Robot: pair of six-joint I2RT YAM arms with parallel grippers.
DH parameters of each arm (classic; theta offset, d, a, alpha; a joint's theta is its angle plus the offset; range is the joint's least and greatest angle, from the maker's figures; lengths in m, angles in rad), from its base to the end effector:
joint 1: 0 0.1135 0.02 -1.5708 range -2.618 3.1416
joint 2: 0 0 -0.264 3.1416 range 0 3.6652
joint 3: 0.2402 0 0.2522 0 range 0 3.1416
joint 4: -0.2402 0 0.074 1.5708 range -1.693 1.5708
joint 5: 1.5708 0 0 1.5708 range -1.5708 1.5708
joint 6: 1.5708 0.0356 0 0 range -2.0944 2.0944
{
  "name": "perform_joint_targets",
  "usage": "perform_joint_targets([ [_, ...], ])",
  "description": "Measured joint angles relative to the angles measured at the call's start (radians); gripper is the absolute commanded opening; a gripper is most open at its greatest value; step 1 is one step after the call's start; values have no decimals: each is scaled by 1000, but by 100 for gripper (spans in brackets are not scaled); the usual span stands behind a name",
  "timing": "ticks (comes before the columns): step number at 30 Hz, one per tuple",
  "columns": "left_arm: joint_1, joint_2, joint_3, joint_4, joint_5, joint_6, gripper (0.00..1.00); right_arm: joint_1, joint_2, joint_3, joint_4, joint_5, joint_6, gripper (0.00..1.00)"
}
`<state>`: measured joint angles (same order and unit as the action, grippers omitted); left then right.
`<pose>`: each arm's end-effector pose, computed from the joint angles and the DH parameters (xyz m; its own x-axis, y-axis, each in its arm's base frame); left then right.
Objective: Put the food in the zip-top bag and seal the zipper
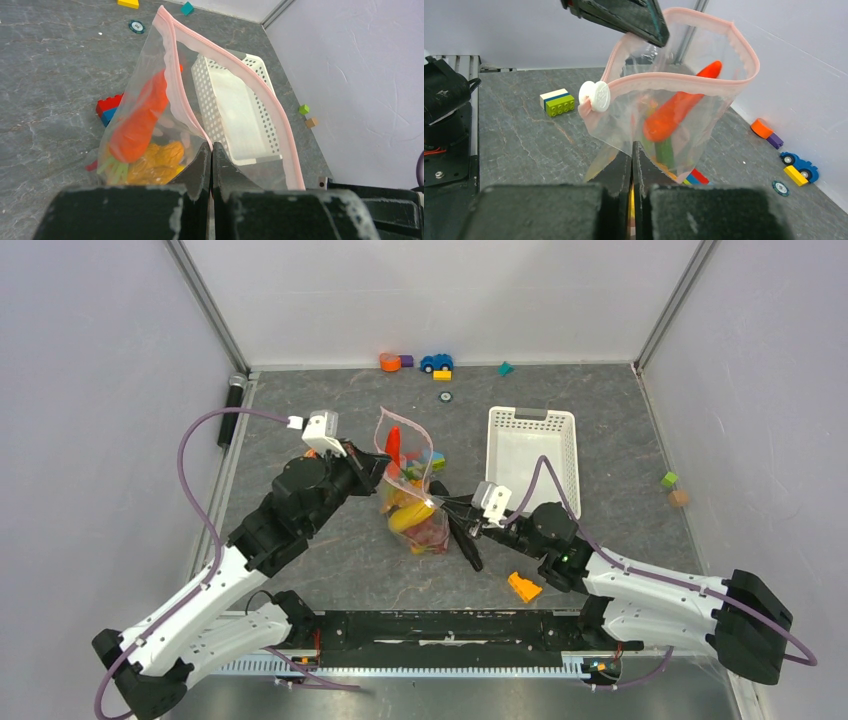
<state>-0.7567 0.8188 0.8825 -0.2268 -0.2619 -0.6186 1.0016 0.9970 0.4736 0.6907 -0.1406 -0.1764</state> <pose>0.1425 -0.1219 0.3642 -0.3730 -0.4182 -0.8283 0.3204 0.7797 -0.5379 0.1179 0.1935 0.2829 0.2478 0.0649 -0.9666 -0.8786 0.4354 -0.1960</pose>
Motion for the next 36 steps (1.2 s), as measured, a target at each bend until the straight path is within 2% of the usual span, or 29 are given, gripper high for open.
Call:
perform_joint_targets([
  [6, -1, -73, 24, -84, -1, 8, 2, -42, 19, 49, -2, -30, 29, 0],
  [8, -2, -104, 27, -92, 27, 31, 7, -97, 47, 90, 10, -88, 51, 0],
  [10, -2, -133, 27, -92, 68, 60, 18, -151, 73, 119, 25, -147, 71, 0],
  [12, -2, -149, 27, -94, 105, 95, 47, -208, 106, 145, 50, -227, 94, 0],
  [13, -2, -154, 27, -95, 121, 119, 76, -238, 125, 155, 61, -269, 107, 0],
  [14, -2, -157, 27, -97, 142, 146, 99, -253, 138, 161, 66, -299, 113, 0],
  [19, -2, -166, 27, -114, 266, 319, 100, -292, 214, 172, 76, -463, 119, 0],
  [24, -2, -159, 42, -111, 410, 583, 100, -292, 222, 175, 57, -560, 100, 0],
  [30, -2, -37, 187, -131, 608, 869, 100, -292, 205, 175, 31, -637, 82, 0],
  [33, -2, 48, 247, -137, 665, 934, 100, -293, 195, 175, 22, -663, 74, 0],
  [36, -2, 103, 244, -127, 705, 959, 97, -294, 193, 175, 16, -674, 70, 0],
])
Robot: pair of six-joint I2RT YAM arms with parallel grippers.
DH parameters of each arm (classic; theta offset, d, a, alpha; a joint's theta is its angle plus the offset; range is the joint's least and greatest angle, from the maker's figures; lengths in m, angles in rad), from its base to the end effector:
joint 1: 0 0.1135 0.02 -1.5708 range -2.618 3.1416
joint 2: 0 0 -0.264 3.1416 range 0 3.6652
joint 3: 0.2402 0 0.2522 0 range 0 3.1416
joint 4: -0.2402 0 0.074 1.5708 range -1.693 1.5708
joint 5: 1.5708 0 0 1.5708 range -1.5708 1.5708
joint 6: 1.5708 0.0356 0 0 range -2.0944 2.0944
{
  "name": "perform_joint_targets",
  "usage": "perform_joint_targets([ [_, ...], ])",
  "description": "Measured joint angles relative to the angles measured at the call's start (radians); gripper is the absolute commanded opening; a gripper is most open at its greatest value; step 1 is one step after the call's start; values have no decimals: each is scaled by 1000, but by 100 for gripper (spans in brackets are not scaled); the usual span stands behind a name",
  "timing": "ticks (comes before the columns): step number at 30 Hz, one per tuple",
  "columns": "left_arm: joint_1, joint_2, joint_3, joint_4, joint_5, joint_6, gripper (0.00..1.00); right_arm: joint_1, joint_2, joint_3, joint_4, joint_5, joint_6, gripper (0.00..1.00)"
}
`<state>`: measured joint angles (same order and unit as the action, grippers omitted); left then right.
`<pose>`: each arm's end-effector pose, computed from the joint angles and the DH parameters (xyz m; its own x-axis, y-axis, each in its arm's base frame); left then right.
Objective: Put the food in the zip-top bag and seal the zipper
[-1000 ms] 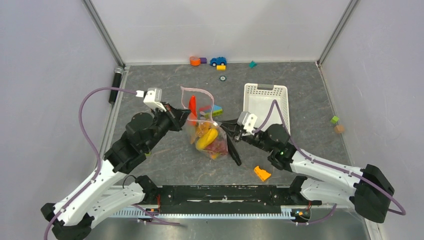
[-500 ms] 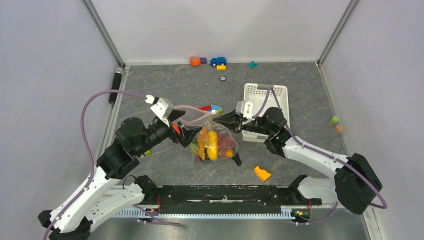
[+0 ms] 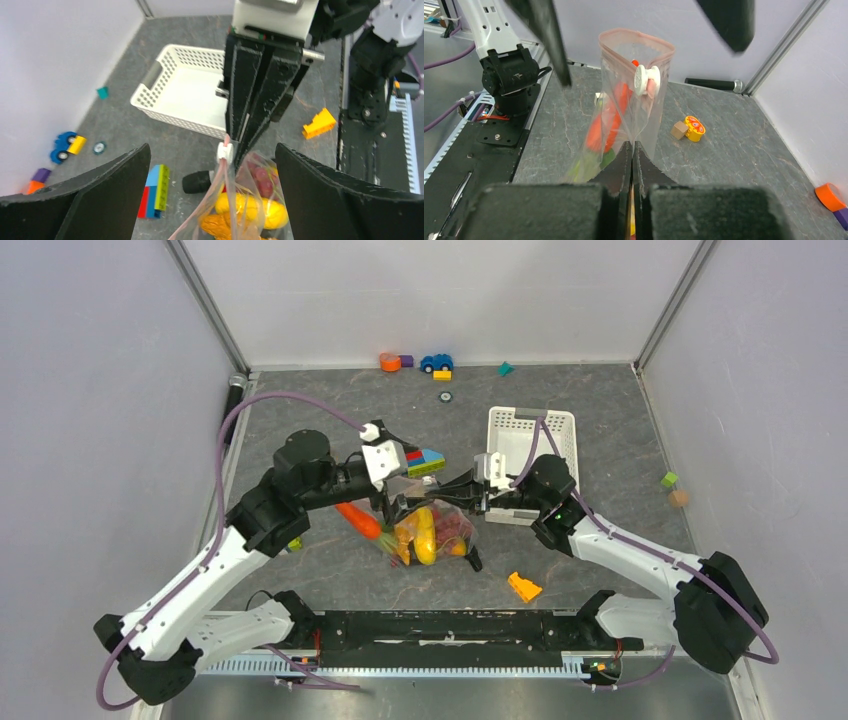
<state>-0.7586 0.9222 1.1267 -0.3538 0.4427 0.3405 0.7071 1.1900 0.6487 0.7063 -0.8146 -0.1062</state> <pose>0.1297 -0.1440 0.4166 0.2085 0.2181 -0.9534 0.9118 0.3093 0.2702 0.1807 0.1885 0.3000 0.2292 0.1002 -0.9682 -0.9725 0.0665 -0.2234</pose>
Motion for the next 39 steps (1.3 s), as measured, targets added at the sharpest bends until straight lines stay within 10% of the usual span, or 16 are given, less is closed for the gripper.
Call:
perform_joint_targets([
  [10, 1, 41, -54, 43, 132, -2, 53, -1, -5, 0, -19, -32, -6, 0],
  [20, 1, 39, -69, 64, 116, -6, 52, -1, -13, 0, -8, -50, 8, 0],
  [39, 2, 21, -111, 89, 101, -18, 2, -2, -21, -3, -2, -36, 17, 0],
])
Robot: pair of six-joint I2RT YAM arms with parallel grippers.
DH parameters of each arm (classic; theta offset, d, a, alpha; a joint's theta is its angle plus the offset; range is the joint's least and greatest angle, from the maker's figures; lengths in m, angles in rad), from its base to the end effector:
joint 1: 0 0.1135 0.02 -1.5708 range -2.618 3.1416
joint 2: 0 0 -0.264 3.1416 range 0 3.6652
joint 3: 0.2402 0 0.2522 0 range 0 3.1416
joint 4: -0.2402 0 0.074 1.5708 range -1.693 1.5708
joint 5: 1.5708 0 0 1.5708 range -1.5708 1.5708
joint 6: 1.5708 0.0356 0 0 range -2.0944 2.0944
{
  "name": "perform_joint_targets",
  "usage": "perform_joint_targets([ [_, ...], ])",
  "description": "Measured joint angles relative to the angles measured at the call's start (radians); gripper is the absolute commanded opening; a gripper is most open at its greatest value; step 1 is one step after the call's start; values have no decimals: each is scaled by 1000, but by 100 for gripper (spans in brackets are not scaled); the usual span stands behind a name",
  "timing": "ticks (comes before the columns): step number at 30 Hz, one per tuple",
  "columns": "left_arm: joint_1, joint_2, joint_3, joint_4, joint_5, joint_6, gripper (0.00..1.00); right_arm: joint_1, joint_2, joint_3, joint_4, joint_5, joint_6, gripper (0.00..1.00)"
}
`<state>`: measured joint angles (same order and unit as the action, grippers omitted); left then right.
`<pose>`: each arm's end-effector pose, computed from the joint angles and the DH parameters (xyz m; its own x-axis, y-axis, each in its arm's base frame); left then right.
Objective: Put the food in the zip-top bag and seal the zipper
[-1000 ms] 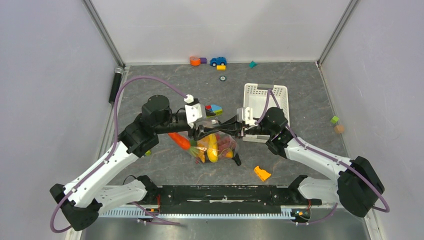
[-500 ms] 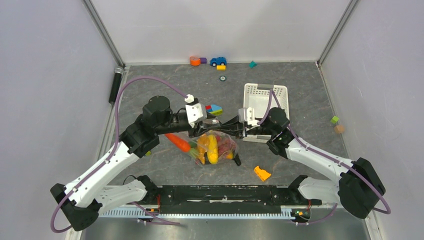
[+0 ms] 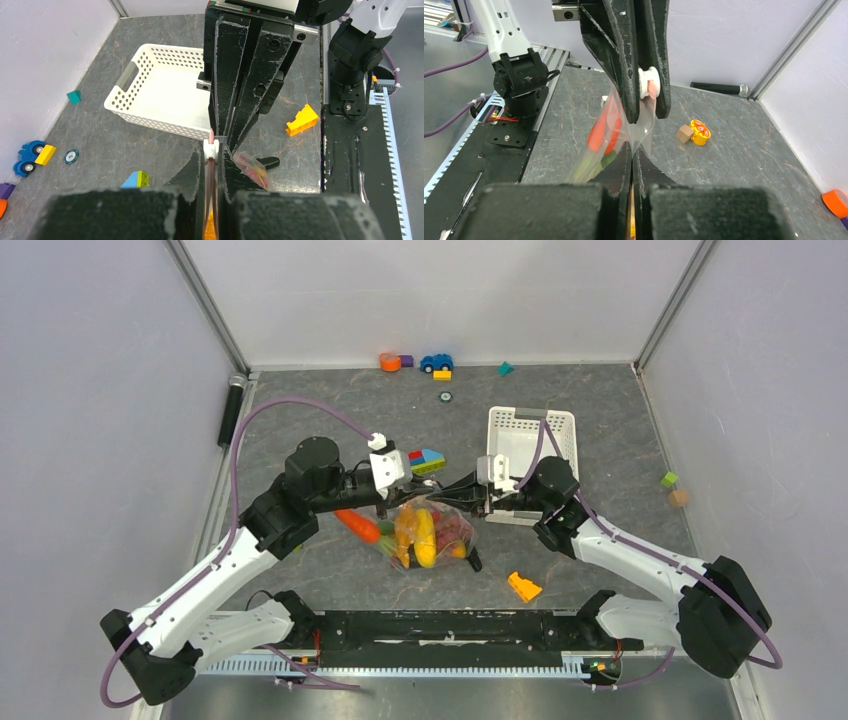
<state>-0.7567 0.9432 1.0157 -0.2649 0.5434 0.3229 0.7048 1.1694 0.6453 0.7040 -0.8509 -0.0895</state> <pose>0.1382 -0.1558 0.3848 0.1717 0.2114 -0.9622 0.9513 0.2181 0.2177 0.1768 0.1855 0.3033 0.2243 0.1134 -0.9679 -0.9745 0.0332 -0.2219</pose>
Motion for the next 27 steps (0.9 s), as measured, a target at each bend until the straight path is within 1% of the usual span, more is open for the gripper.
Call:
perform_joint_targets([
  [5, -2, -22, -32, 14, -37, -19, 2, -5, -24, -28, 9, 56, 11, 0],
  [8, -5, -34, -51, 21, -69, -34, 3, -18, -37, -52, 46, 75, 36, 0],
  [13, -14, -50, -82, 32, -106, -53, 4, -43, -48, -104, 134, 62, 94, 0],
  [15, -14, -58, -90, 32, -109, -56, 3, -49, -49, -111, 154, 32, 93, 0],
  [18, -15, -64, -90, 31, -93, -60, 2, -56, -50, -111, 171, -14, 87, 13],
  [20, -12, -66, -89, 26, -94, -60, 2, -67, -58, -113, 167, -39, 70, 29],
  [21, -7, -69, -87, 23, -95, -60, 2, -75, -62, -113, 163, -48, 60, 34],
  [22, -3, -69, -82, 20, -95, -60, 2, -80, -66, -113, 157, -56, 48, 39],
  [25, 1, -63, -59, 11, -86, -59, 2, -87, -77, -104, 108, -76, -6, 47],
  [27, 1, -53, -42, 6, -69, -58, 2, -79, -77, -77, 45, -81, -51, 51],
])
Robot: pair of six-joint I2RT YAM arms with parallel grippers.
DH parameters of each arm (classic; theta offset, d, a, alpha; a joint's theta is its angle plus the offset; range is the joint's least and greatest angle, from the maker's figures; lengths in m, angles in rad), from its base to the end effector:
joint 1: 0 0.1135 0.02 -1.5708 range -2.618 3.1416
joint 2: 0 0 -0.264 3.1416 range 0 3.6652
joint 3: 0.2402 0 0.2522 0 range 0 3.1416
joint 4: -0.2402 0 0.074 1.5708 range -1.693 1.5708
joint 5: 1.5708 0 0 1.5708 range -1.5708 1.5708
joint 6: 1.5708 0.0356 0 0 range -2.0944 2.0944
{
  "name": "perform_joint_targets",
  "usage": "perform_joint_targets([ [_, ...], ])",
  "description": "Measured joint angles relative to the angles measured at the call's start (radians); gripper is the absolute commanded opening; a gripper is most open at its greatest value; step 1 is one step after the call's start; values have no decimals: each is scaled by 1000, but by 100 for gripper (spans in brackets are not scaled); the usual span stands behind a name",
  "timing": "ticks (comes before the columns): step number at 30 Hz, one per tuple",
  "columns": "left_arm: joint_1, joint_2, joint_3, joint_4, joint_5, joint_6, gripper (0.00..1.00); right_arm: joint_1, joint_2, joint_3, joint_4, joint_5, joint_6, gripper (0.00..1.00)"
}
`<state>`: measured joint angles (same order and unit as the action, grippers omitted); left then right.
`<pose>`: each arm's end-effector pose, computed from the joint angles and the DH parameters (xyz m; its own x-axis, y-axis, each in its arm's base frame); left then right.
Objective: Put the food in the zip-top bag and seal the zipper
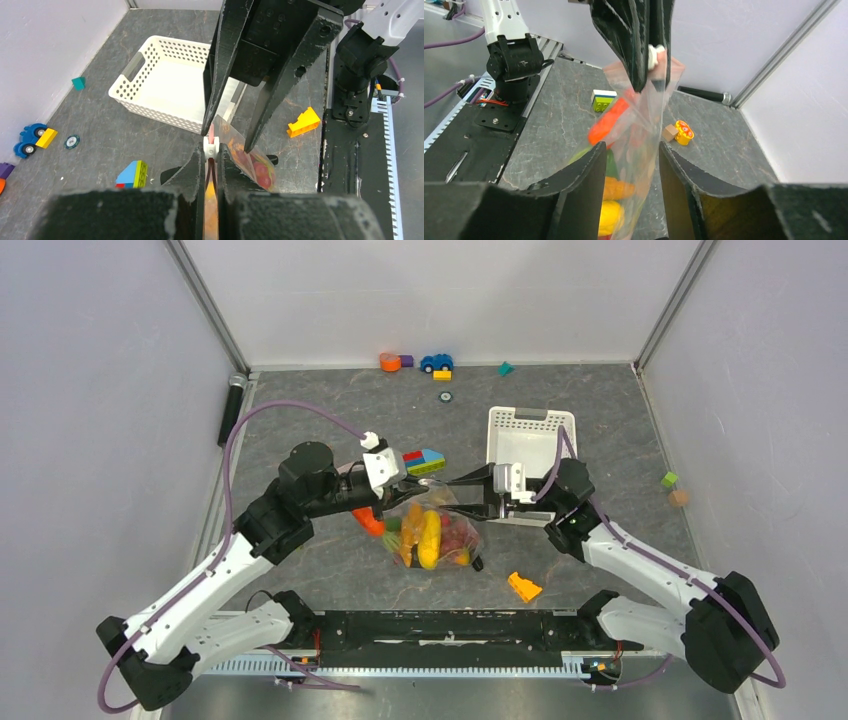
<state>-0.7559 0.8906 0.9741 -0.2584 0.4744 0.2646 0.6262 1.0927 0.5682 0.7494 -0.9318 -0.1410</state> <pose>0.1323 -0.1470 0.3806 0.1230 0.2038 -0.9713 0.9380 0.2957 0.1808 0.1724 0.1600 0.2984 0.3171 0.1259 -0.9400 -0.9484 0.0428 -0.3142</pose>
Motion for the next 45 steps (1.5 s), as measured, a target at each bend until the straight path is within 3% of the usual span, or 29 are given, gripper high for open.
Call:
perform_joint_targets([
  [9, 0, 46, 60, -52, 59, 27, 2, 68, 0, 158, -267, 98, -164, 51],
  [18, 0, 47, 102, -122, 83, 101, 2, 68, -82, 190, -471, 178, -236, 51],
  [23, 0, 73, 171, -193, 110, 161, 2, 68, -77, 238, -500, 168, -227, 48],
  [28, 0, 151, 291, -293, 130, 237, 2, 76, -25, 295, -501, 143, -190, 37],
  [32, 2, 195, 341, -348, 136, 297, 2, 92, 5, 317, -507, 150, -170, 36],
  [40, 2, 212, 383, -437, 138, 418, 2, 99, -5, 319, -558, 211, -170, 49],
  [45, 2, 213, 405, -456, 136, 448, 2, 103, -41, 318, -569, 205, -166, 49],
])
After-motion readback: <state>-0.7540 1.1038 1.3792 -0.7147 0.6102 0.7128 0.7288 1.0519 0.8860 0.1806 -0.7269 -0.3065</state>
